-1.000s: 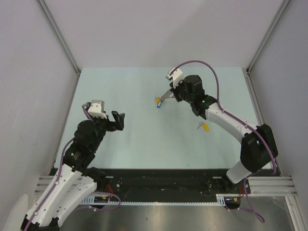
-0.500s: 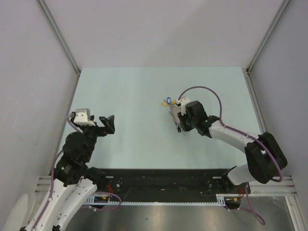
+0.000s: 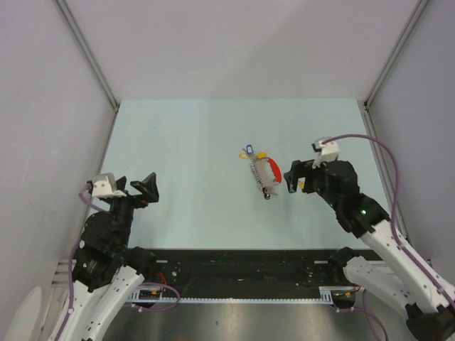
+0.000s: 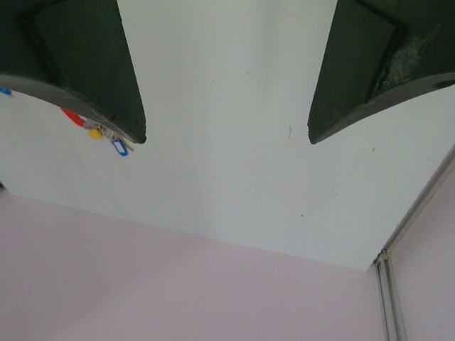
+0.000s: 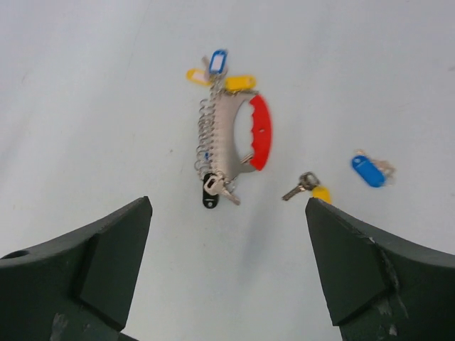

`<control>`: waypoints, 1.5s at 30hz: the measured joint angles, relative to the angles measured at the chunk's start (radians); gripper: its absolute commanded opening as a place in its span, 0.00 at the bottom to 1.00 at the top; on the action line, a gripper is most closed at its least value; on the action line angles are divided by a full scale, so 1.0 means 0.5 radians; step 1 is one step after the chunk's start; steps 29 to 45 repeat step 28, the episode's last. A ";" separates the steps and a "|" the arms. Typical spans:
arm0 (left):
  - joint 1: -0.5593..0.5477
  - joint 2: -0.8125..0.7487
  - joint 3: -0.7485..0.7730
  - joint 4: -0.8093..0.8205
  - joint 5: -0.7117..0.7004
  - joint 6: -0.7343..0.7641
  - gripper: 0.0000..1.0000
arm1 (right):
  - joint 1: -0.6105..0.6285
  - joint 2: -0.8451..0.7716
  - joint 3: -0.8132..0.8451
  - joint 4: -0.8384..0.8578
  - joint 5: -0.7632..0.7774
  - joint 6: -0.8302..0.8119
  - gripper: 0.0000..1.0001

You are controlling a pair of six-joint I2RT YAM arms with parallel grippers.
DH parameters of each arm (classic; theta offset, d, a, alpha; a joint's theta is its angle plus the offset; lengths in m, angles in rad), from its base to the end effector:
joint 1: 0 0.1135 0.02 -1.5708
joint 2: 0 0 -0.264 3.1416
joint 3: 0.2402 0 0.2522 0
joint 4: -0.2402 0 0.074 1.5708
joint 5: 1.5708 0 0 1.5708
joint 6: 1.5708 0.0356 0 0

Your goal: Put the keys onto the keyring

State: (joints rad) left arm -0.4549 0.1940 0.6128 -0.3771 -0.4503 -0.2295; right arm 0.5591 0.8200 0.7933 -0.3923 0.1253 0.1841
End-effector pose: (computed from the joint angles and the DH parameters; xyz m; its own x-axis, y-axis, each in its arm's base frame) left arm 0.0664 -0.0152 0.3232 0.0353 -0.2453 -0.9688 0.0133 0.9694 -0.2450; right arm 0.1602 0.0950 0.3155 -0.4177 -0.0471 -0.9074 -0.3591 0.9259 0.1172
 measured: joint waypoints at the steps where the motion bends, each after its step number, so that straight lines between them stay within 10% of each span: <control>1: 0.000 -0.043 -0.002 0.001 -0.005 -0.005 1.00 | -0.007 -0.106 0.000 -0.026 0.058 0.007 1.00; 18: 0.009 -0.382 -0.102 0.047 -0.099 -0.011 1.00 | -0.020 -1.254 -0.002 -0.369 0.931 -0.074 1.00; 45: 0.069 -0.383 -0.114 0.101 -0.102 -0.011 1.00 | -0.021 -1.447 -0.109 -0.367 1.047 -0.085 1.00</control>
